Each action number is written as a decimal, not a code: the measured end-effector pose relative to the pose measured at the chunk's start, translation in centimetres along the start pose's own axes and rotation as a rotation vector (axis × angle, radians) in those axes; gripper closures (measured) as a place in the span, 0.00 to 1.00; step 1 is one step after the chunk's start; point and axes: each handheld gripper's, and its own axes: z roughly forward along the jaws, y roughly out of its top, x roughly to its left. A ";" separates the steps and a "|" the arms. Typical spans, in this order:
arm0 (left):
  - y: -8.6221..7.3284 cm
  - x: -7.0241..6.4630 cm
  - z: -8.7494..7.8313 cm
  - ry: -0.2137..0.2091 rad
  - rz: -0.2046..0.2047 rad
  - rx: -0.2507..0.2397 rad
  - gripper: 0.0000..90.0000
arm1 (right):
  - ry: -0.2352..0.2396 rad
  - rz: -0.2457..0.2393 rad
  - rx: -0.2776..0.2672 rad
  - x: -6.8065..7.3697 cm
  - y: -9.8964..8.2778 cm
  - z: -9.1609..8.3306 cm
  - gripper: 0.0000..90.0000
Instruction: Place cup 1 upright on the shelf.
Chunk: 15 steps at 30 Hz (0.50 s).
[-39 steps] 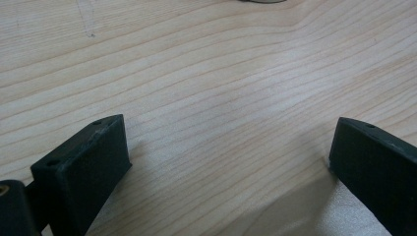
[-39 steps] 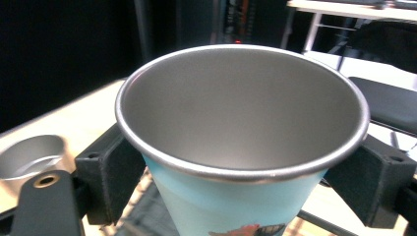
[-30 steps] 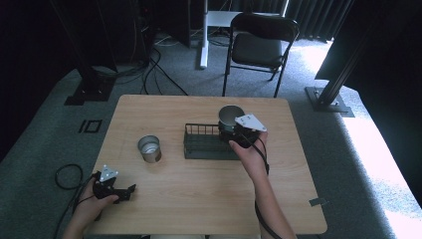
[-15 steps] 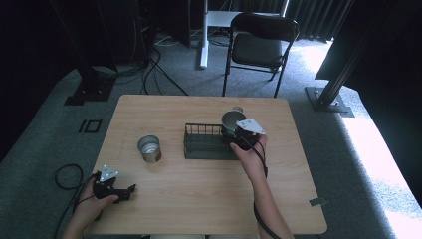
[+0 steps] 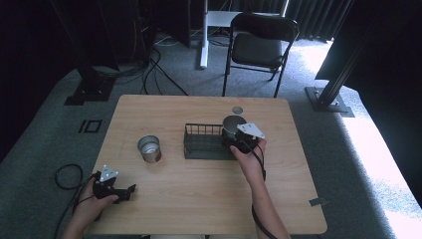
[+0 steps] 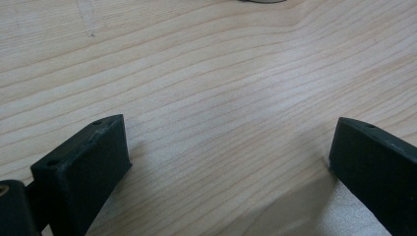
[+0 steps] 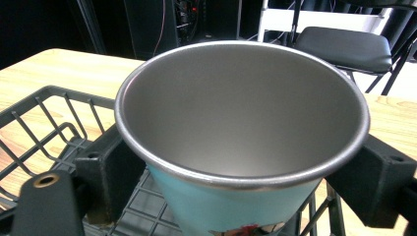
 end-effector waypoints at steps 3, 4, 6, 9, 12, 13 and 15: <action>0.0 0.0 0.0 0.000 0.000 0.000 0.03 | 0.004 -0.002 0.000 0.0 0.0 0.0 0.15; 0.0 0.0 0.0 0.000 0.000 0.000 0.03 | 0.004 0.004 -0.002 0.0 0.0 0.0 0.15; 0.0 0.0 0.0 0.000 0.000 0.000 0.03 | 0.010 0.011 -0.005 -0.1 0.0 0.0 0.15; 0.0 0.0 0.0 0.000 0.000 0.000 0.03 | 0.016 0.031 -0.007 -0.3 0.0 0.0 0.15; 0.0 0.0 0.0 0.000 0.000 0.000 0.03 | 0.031 0.025 0.001 -0.4 0.0 0.0 0.15; 0.0 0.0 0.0 0.000 0.000 0.000 0.03 | 0.032 0.020 0.002 -0.3 0.0 0.0 0.14; 0.0 0.0 0.0 0.000 0.000 0.000 0.03 | 0.038 0.021 0.003 -0.3 -0.1 0.0 0.13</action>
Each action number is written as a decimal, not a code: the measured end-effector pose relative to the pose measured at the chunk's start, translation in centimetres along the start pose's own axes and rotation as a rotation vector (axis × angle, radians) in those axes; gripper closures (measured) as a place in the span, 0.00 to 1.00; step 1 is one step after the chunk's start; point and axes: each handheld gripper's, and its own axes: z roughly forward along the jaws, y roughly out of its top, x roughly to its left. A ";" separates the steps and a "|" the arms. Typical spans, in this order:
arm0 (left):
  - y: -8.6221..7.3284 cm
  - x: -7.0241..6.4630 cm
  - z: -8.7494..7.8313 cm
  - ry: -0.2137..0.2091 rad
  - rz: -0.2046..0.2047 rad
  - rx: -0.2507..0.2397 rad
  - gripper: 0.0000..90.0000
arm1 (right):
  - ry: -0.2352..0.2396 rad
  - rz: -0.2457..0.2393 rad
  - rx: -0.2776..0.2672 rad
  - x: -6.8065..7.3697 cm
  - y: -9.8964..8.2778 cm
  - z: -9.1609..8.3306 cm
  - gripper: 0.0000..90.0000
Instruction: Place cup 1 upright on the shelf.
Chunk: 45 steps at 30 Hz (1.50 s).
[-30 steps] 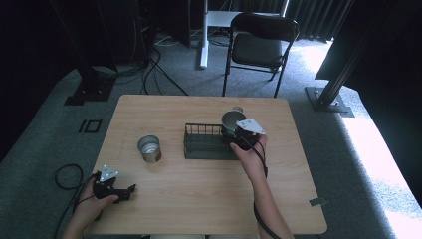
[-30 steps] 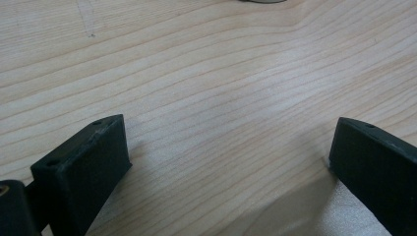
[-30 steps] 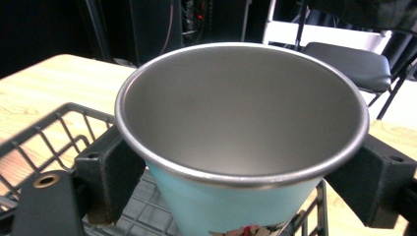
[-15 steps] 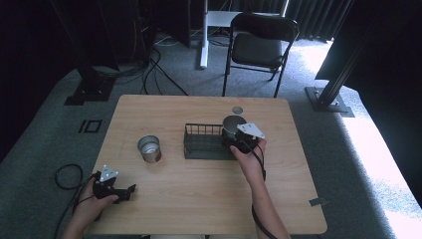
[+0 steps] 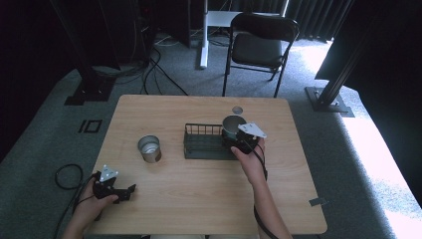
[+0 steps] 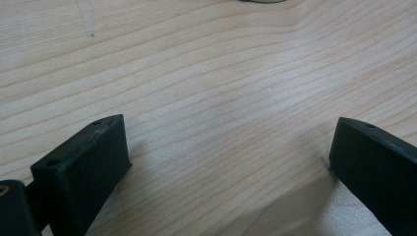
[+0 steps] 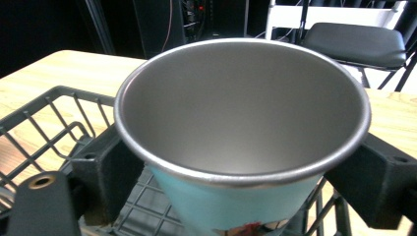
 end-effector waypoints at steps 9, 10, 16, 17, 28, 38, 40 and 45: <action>0.0 0.0 0.0 0.000 0.000 0.000 0.03 | 0.006 -0.020 -0.005 -0.1 -0.2 -0.6 0.13; 0.0 0.0 0.0 0.000 0.000 0.000 0.03 | 0.005 -0.023 -0.006 -0.2 -0.2 -0.7 0.13; 0.0 0.0 0.0 0.000 0.000 0.000 0.03 | -0.004 -0.047 0.002 0.1 -0.5 -1.2 0.13; 0.0 0.0 0.0 0.000 0.000 0.000 0.03 | -0.001 -0.046 0.004 0.2 -0.6 -1.3 0.13; 0.0 0.0 0.0 0.000 0.000 0.000 0.03 | 0.010 -0.051 0.006 0.4 -1.5 -2.2 0.13; 0.0 0.0 0.0 0.000 0.000 -0.001 0.03 | 0.020 -0.062 -0.012 0.3 -2.0 -3.9 0.13; 0.0 0.0 0.0 0.001 0.000 -0.001 0.03 | 0.023 -0.061 -0.010 0.1 -2.2 -4.3 0.13; 0.0 0.0 0.0 0.001 0.001 0.000 0.03 | 0.024 -0.057 -0.010 -0.4 -2.8 -5.1 0.13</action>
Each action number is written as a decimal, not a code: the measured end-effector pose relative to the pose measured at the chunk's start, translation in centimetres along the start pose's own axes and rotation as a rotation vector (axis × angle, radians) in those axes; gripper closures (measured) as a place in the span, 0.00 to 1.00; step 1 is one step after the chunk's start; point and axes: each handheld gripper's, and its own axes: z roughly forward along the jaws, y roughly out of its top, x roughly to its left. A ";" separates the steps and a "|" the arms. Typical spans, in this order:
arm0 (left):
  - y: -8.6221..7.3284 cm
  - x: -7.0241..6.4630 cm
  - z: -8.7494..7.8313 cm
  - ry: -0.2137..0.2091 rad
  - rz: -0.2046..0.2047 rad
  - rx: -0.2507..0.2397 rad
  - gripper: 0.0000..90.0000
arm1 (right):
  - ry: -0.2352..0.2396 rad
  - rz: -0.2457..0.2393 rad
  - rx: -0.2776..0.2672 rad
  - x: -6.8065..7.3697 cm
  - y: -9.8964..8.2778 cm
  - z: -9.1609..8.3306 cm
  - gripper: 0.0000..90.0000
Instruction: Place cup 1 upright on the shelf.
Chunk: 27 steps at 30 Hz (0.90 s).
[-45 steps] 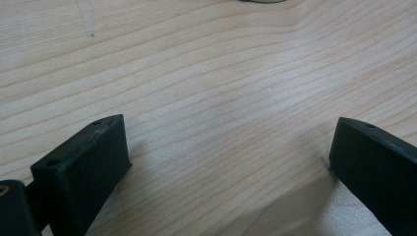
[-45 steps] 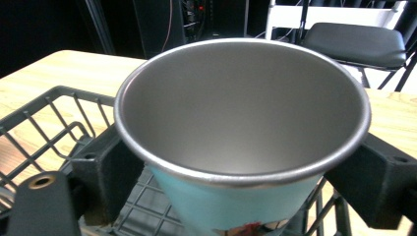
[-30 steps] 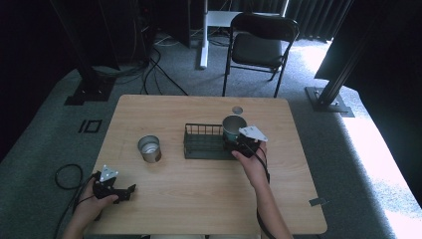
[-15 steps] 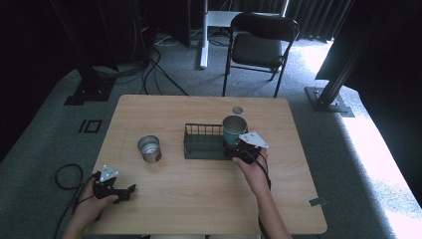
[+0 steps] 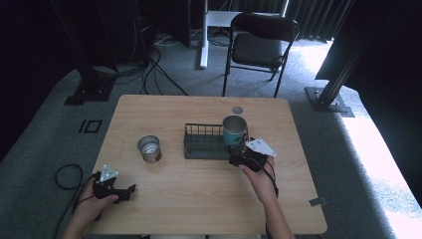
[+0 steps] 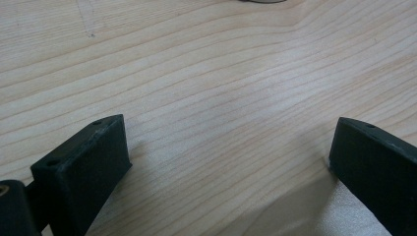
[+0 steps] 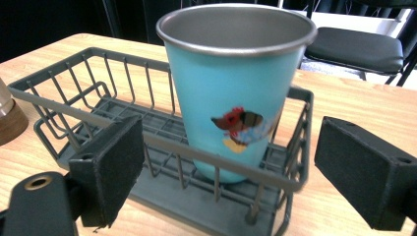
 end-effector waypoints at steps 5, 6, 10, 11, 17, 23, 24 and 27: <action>0.0 0.0 0.0 0.000 0.000 0.000 0.03 | 0.011 0.000 0.013 -0.6 -0.9 -0.7 0.13; 0.0 0.0 0.0 0.000 0.000 0.000 0.03 | 0.011 -0.004 0.017 -0.7 -1.1 -0.8 0.13; 0.0 0.0 0.0 0.000 0.000 0.000 0.03 | 0.005 -0.014 0.050 -1.5 -2.0 -1.0 0.13; 0.0 0.0 0.0 0.000 0.000 0.000 0.03 | 0.002 -0.009 0.055 -1.7 -2.3 -1.1 0.13; 0.0 0.0 0.0 0.000 0.001 0.000 0.03 | -0.004 0.023 0.080 -2.6 -3.5 -1.3 0.13; 0.0 0.0 0.0 0.000 0.001 0.000 0.03 | -0.003 0.032 0.113 -3.4 -4.7 -1.7 0.13; 0.0 0.0 0.0 0.000 0.000 0.000 0.03 | -0.003 0.027 0.118 -3.5 -4.9 -1.8 0.13; 0.0 0.0 0.0 0.000 0.000 0.000 0.03 | -0.003 0.026 0.136 -4.0 -5.5 -2.0 0.13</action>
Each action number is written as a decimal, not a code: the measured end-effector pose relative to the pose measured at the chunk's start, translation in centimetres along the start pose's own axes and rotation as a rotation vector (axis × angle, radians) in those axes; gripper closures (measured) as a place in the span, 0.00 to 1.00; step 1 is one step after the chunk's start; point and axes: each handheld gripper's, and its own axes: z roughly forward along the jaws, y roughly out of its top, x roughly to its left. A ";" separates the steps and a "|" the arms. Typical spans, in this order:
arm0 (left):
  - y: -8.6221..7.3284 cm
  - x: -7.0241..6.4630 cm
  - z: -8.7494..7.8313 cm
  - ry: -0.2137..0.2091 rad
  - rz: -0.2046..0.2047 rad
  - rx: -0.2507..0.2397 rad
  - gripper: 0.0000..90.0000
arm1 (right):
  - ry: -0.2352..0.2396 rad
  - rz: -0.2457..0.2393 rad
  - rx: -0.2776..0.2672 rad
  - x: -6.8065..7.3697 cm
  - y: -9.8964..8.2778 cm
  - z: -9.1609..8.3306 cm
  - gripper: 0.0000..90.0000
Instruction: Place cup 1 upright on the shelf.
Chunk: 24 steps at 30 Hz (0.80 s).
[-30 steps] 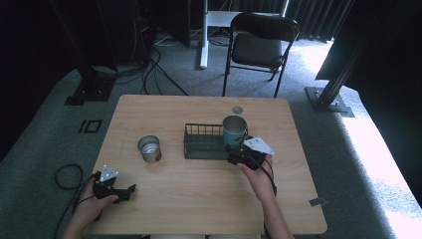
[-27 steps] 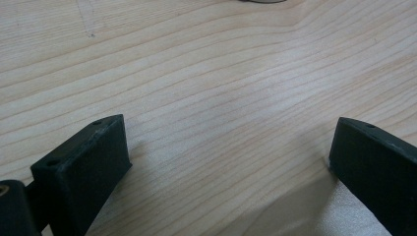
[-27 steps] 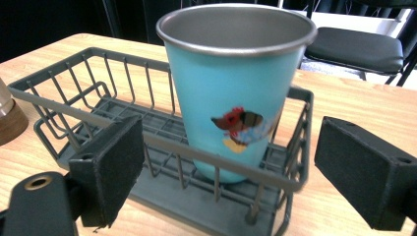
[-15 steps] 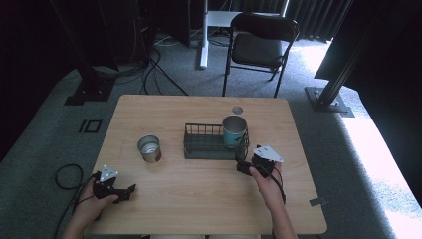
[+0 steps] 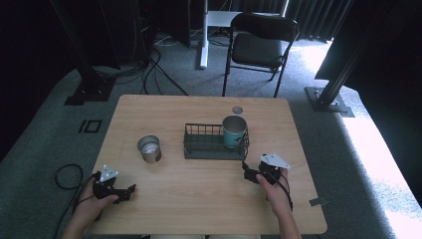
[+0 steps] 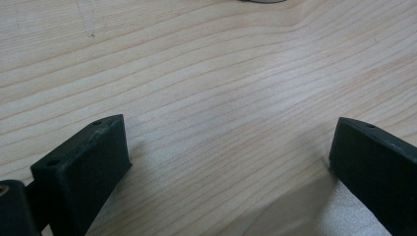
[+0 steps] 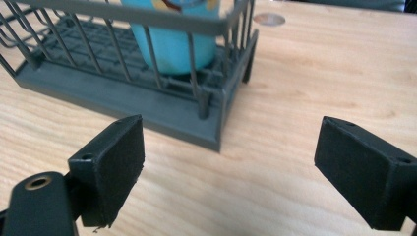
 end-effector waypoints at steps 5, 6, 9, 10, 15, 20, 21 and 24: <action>0.0 0.0 0.0 0.000 0.001 0.000 0.03 | 0.004 0.007 0.021 -0.9 -0.9 -0.4 0.13; 0.0 0.0 0.0 0.000 0.001 0.000 0.03 | 0.002 0.004 0.023 -1.0 -1.0 -0.5 0.13; 0.0 0.0 0.0 0.000 0.000 0.000 0.03 | 0.007 -0.001 0.035 -1.4 -1.4 -0.7 0.13; 0.0 0.0 0.0 0.000 0.001 0.000 0.03 | 0.008 -0.002 0.038 -1.5 -1.5 -0.8 0.13; 0.0 0.0 0.0 0.000 0.001 0.000 0.03 | 0.009 -0.008 0.059 -2.1 -2.3 -1.4 0.13; 0.0 0.0 0.0 0.000 0.000 0.000 0.03 | 0.028 -0.016 0.086 -2.8 -3.0 -2.1 0.13; 0.0 0.0 0.0 0.000 0.000 0.000 0.03 | 0.034 -0.021 0.090 -2.9 -3.1 -2.3 0.13; 0.0 0.0 0.0 0.000 0.001 0.000 0.03 | 0.045 -0.031 0.106 -3.3 -3.5 -2.8 0.13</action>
